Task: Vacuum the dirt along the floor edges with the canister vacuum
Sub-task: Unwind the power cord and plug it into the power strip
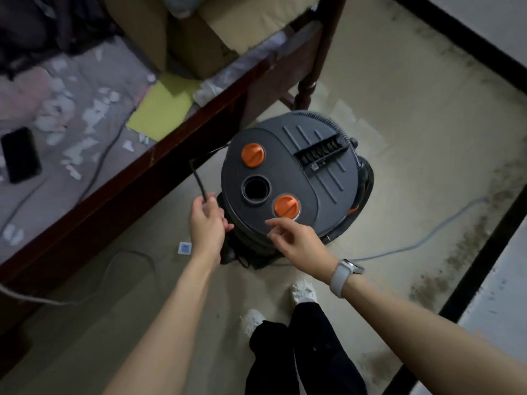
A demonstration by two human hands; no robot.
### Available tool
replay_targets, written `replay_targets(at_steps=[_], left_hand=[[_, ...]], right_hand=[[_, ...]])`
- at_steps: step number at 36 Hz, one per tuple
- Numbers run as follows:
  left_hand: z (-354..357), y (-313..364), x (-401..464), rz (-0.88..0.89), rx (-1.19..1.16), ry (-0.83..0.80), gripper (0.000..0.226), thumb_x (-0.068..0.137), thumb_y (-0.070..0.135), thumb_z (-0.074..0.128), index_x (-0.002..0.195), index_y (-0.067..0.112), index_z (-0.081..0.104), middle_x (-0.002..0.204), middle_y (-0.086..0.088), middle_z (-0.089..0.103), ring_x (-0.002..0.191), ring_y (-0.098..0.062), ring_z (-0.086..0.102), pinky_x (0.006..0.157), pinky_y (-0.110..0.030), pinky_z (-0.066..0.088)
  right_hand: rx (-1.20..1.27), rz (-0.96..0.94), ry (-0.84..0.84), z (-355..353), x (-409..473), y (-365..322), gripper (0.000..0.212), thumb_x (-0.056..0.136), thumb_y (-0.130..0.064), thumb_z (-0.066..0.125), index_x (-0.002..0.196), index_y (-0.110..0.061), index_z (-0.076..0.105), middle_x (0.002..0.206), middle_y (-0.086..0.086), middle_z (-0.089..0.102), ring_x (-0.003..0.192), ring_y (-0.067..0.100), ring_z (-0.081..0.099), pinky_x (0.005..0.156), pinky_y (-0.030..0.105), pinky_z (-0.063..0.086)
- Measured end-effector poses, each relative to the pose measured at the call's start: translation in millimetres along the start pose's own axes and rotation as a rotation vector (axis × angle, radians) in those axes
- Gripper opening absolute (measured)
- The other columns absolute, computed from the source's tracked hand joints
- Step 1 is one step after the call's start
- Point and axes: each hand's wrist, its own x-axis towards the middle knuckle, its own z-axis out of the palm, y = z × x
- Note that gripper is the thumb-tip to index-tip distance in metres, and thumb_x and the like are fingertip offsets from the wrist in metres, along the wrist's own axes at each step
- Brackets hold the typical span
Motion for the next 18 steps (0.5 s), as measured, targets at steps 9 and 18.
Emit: replay_targets(at_steps=[9, 18], left_hand=[[20.4, 100.7, 6.3, 0.539, 0.384, -0.362, 0.020, 0.099, 0.018, 0.044, 0.109, 0.016, 0.061, 0.078, 0.018, 0.052, 0.071, 0.005, 0.049, 0.074, -0.019, 0.040], [59.4, 126.4, -2.8, 0.619, 0.563, -0.595, 0.035, 0.090, 0.024, 0.046, 0.114, 0.010, 0.066, 0.101, -0.003, 0.062, 0.100, -0.018, 0.059, 0.090, -0.029, 0.046]], right_hand=[[-0.046, -0.168, 0.393, -94.1, 87.8, -53.6, 0.078, 0.091, -0.016, 0.064, 0.153, -0.014, 0.017, 0.149, 0.013, 0.030, 0.136, 0.029, 0.036, 0.111, 0.042, 0.036], [-0.338, -0.547, 0.386, -191.1, 147.1, -54.9, 0.047, 0.091, -0.016, 0.061, 0.137, -0.013, 0.051, 0.155, 0.024, 0.023, 0.143, 0.039, 0.025, 0.115, 0.041, 0.024]])
